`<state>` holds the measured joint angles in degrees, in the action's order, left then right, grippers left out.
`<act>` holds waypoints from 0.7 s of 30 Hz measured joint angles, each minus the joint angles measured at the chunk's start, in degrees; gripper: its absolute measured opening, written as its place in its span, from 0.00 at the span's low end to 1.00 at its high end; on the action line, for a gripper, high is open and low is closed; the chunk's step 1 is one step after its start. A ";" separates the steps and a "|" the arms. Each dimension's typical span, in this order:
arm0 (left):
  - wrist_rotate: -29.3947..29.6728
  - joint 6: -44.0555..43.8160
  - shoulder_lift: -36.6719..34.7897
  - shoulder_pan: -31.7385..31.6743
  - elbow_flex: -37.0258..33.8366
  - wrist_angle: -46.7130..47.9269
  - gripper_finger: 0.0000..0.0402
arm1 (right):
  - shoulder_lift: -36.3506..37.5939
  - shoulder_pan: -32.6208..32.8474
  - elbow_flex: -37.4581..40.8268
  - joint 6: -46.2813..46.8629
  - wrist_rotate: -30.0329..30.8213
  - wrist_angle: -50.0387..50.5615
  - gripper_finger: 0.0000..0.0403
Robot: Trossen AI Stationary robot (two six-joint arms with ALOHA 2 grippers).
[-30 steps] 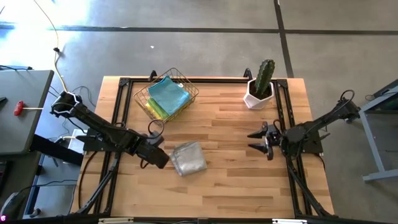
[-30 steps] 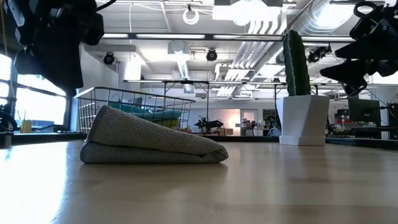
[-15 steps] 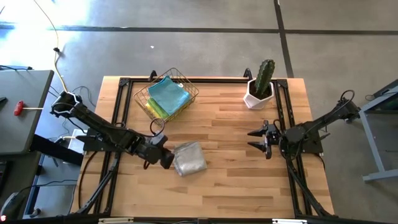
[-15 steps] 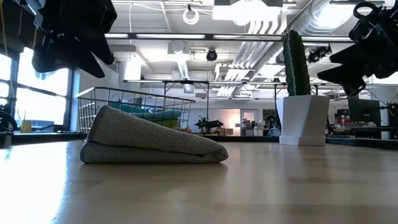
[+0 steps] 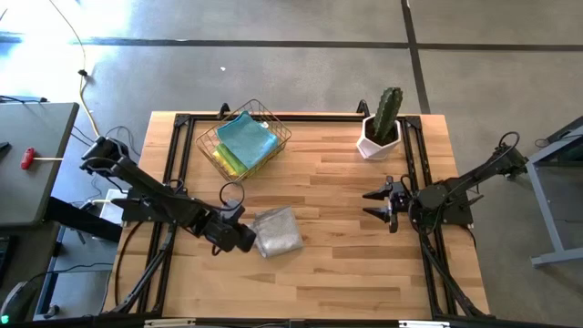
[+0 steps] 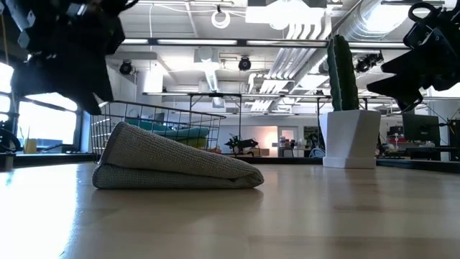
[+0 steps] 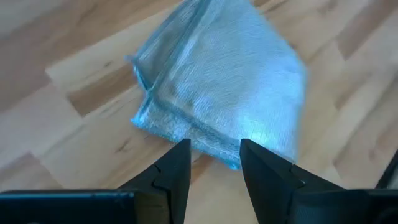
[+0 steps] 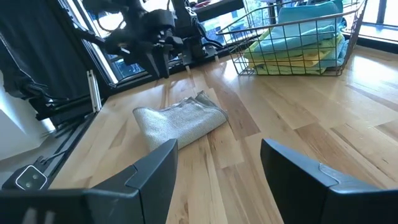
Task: Fold microfiber towels
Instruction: Put the folded gray microfiber towel into the wire basket
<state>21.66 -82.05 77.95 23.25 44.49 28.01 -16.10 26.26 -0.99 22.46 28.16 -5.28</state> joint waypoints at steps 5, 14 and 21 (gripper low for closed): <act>0.64 -11.11 4.89 0.04 0.02 2.45 0.41 | -0.03 0.00 -0.02 0.00 0.00 0.75 0.56; 4.90 -15.29 10.66 -2.32 0.06 0.01 0.69 | -0.07 0.00 -0.02 0.00 -0.02 2.03 0.56; 4.85 -15.02 10.66 -4.31 -2.26 -6.98 0.71 | -0.07 0.00 -0.07 0.00 -0.09 2.42 0.56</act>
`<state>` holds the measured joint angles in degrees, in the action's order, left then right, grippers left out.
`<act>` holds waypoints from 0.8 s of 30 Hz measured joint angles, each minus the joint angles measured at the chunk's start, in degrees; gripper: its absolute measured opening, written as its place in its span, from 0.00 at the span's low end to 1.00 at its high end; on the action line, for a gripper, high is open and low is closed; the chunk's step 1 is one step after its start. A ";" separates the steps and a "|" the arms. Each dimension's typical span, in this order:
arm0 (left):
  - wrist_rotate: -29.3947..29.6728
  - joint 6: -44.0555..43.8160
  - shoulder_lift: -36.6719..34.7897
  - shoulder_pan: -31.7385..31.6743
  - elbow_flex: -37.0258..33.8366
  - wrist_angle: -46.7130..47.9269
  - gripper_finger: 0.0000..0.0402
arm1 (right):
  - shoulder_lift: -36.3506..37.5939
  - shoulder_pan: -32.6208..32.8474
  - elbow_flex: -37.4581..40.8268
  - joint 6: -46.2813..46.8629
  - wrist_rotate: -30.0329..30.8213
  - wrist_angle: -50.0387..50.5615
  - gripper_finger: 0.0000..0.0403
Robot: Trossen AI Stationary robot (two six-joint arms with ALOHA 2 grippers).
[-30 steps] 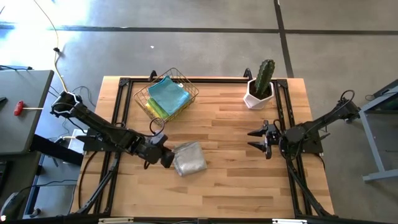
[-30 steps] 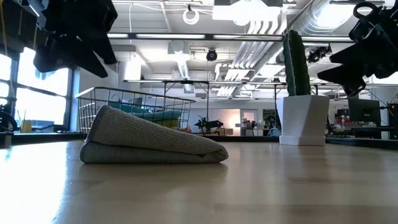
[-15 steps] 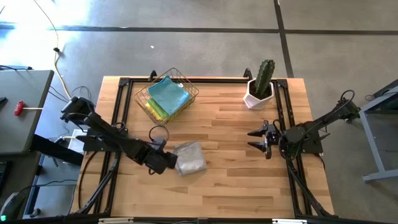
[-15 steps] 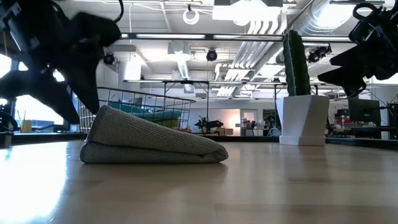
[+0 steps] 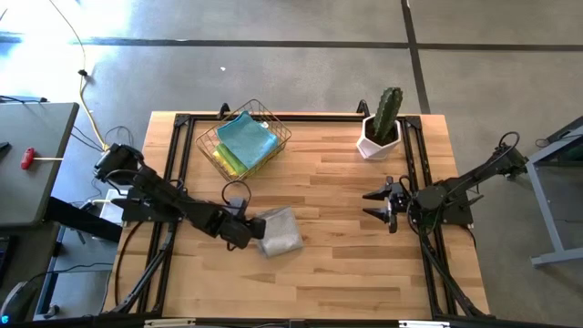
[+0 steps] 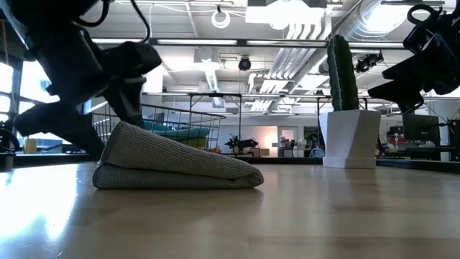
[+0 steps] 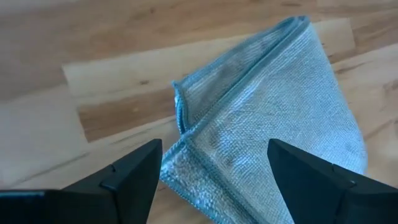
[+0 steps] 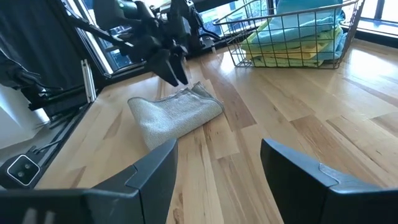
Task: Fold microfiber towels
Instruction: Put the folded gray microfiber towel into the wire basket
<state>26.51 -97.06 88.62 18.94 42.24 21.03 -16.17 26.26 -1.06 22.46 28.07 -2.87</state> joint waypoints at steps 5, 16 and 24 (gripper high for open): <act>-1.63 -1.91 0.00 -0.59 -6.56 -12.57 0.71 | 0.01 0.00 0.00 0.00 -0.04 0.02 0.56; -2.05 0.28 5.78 -3.54 -9.67 -31.27 0.70 | 0.01 0.00 0.00 0.00 -0.01 0.06 0.56; -3.84 7.85 12.06 -6.22 -8.17 -40.56 0.60 | 0.01 -0.02 0.00 0.00 0.07 0.06 0.56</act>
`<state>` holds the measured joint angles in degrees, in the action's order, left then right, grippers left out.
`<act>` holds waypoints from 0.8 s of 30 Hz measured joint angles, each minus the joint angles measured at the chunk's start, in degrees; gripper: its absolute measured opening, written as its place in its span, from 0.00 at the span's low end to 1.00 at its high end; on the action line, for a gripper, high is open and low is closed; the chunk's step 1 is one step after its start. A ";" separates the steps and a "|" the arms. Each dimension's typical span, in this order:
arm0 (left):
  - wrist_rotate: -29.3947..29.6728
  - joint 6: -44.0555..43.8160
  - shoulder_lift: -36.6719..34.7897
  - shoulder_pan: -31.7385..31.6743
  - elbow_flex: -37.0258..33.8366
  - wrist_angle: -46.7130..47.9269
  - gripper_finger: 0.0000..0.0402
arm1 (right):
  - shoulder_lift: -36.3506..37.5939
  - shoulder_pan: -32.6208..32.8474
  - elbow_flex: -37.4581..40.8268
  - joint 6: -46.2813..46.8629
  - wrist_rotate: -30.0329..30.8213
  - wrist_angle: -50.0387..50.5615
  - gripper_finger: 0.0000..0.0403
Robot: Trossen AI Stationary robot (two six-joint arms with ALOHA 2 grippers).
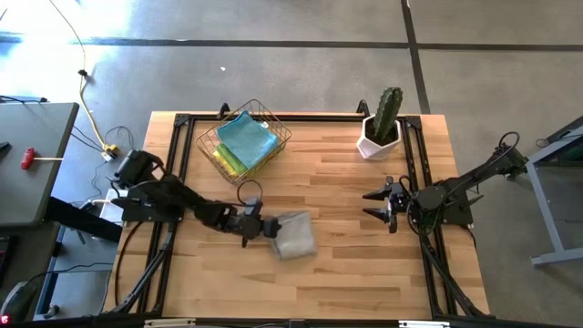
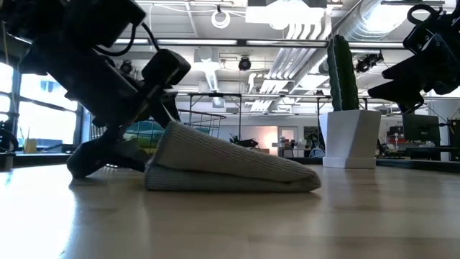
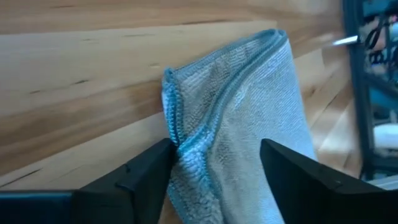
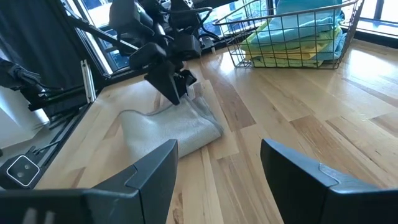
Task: Fold microfiber towels
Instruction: Put the folded gray microfiber towel into the wire basket
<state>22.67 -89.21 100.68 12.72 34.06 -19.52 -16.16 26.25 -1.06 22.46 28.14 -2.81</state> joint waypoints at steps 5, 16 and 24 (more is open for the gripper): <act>-0.41 7.28 2.66 -0.68 3.25 0.86 0.45 | 0.00 0.01 0.00 0.00 0.02 0.00 0.56; 0.82 13.12 3.52 -0.89 4.11 1.11 0.22 | 0.00 -0.01 0.00 0.00 0.00 0.02 0.56; 0.85 24.51 3.79 -1.10 4.59 -1.13 0.02 | 0.00 -0.01 0.00 0.00 0.00 0.02 0.56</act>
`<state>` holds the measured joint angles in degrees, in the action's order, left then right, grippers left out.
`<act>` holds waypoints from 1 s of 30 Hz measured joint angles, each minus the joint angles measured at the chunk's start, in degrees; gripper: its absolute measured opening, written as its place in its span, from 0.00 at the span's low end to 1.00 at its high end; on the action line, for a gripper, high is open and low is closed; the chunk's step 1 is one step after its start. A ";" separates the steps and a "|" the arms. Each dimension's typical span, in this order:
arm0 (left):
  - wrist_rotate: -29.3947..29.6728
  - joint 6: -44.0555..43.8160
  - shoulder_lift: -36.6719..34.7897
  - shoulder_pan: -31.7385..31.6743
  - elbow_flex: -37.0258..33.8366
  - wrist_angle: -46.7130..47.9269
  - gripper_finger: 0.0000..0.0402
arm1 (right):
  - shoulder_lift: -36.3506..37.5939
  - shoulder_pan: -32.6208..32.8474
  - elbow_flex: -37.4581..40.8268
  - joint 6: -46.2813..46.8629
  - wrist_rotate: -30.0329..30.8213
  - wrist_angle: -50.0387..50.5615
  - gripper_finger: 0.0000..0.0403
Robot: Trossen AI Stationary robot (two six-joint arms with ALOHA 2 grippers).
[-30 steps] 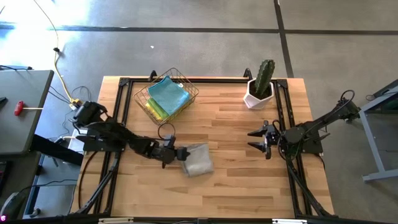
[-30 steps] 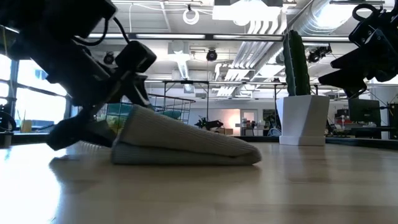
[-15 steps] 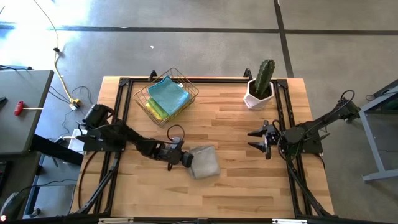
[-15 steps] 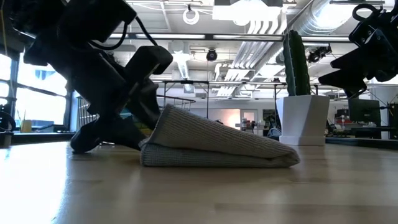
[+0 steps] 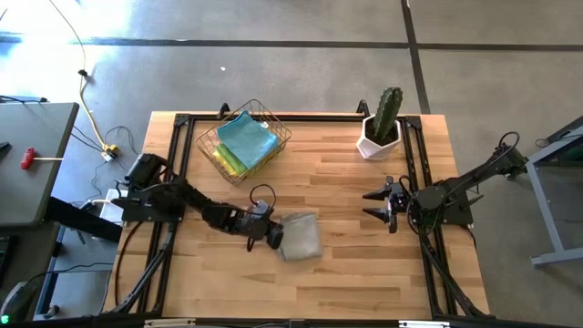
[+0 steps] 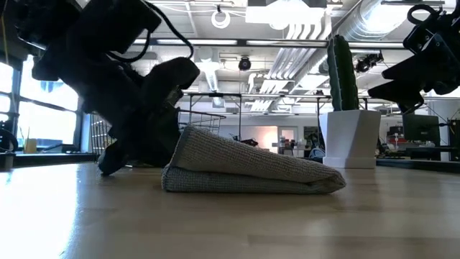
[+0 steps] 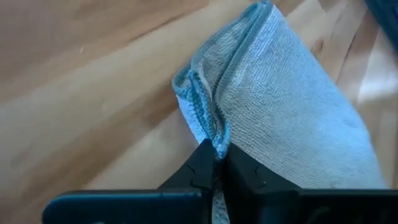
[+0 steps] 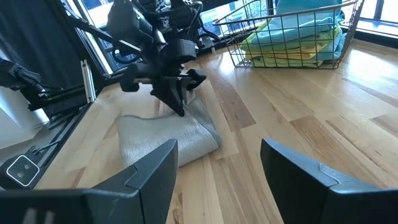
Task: Fold microfiber towels
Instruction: Put the folded gray microfiber towel into the wire basket
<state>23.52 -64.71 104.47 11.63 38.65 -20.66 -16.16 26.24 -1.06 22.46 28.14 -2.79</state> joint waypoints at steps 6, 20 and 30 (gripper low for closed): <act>-2.45 11.25 0.20 -3.12 4.15 0.33 0.01 | 0.00 0.00 0.00 0.00 0.00 0.00 0.56; -9.66 39.08 -0.05 -21.27 26.79 25.52 0.00 | 0.00 0.00 0.00 0.00 -0.02 0.00 0.56; -7.42 42.85 -0.15 -36.86 38.26 40.85 0.01 | 0.00 0.02 0.00 0.00 -0.02 0.00 0.56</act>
<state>16.09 -21.86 104.32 -25.24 76.92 20.19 -16.16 26.26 -1.06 22.46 28.12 -2.79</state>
